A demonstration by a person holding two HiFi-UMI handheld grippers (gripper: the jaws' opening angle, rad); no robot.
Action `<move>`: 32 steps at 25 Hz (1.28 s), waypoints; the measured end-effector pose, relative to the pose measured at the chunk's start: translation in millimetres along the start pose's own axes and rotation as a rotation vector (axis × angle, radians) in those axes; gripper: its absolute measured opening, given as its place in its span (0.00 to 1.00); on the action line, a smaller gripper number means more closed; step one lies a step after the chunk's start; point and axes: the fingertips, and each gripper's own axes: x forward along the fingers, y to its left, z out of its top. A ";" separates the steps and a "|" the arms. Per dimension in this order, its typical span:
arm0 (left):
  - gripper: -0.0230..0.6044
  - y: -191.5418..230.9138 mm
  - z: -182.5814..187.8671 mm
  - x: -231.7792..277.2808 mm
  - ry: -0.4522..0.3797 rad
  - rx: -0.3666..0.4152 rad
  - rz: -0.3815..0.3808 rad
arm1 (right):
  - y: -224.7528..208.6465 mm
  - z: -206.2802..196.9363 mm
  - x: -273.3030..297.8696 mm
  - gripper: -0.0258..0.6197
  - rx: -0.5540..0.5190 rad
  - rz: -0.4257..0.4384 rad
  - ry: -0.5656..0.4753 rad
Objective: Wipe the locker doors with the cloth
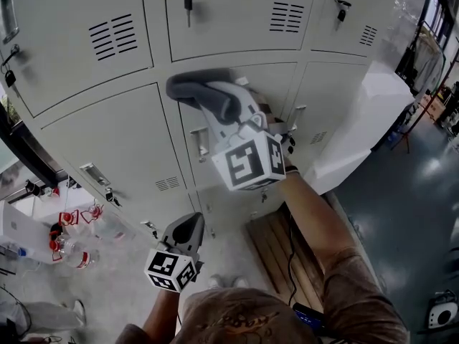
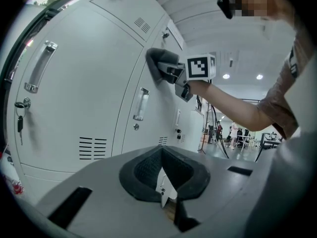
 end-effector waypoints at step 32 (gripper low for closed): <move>0.03 9.7 -9.1 -11.4 0.015 -0.015 0.041 | 84.1 -65.8 -20.6 0.09 0.162 0.100 0.055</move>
